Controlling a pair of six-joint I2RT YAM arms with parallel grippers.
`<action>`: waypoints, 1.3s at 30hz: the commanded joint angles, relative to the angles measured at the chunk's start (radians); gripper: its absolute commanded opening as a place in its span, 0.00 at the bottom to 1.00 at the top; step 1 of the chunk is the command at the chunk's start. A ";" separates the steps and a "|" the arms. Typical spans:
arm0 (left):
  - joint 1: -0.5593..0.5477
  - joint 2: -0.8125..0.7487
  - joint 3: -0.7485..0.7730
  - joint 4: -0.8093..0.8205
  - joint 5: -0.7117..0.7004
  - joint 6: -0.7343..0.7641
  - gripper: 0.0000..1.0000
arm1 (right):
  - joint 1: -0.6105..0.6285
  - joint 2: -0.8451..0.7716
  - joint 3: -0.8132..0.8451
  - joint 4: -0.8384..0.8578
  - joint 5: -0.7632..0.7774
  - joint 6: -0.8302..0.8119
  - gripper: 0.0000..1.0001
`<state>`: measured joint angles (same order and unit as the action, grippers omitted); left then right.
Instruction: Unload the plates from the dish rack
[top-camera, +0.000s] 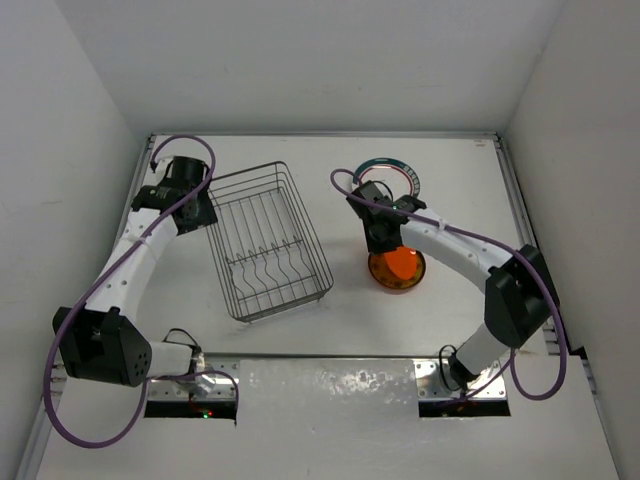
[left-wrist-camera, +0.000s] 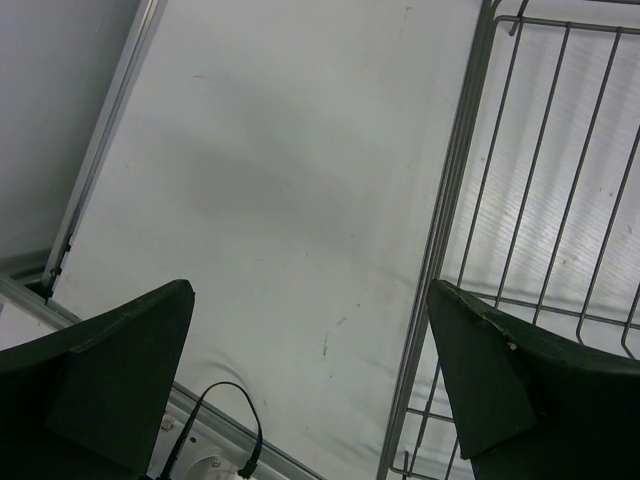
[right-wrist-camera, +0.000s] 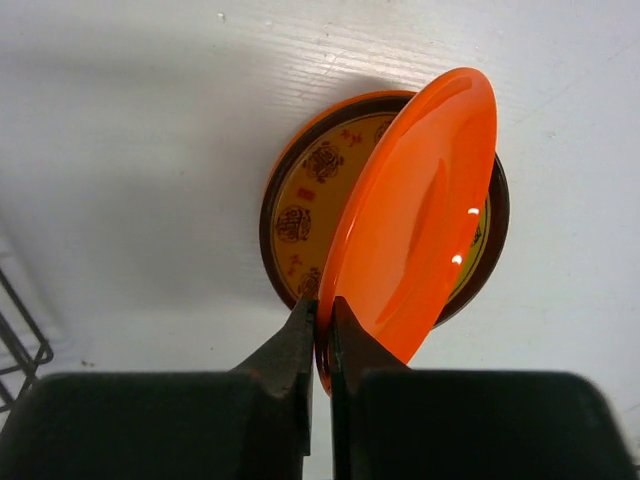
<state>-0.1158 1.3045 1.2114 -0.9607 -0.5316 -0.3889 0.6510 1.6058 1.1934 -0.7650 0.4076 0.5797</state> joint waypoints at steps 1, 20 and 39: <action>0.015 -0.007 0.007 0.030 0.025 0.019 1.00 | -0.007 0.011 -0.002 0.084 0.002 -0.027 0.08; 0.016 -0.157 0.122 0.095 -0.010 -0.011 1.00 | -0.114 -0.251 0.265 -0.189 0.017 -0.190 0.99; -0.097 -0.258 0.254 0.004 -0.300 -0.005 1.00 | -0.125 -0.782 0.279 -0.629 0.654 -0.169 0.99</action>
<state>-0.1864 1.0580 1.4113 -0.9546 -0.7704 -0.3939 0.5259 0.8536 1.4792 -1.3022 0.9657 0.4038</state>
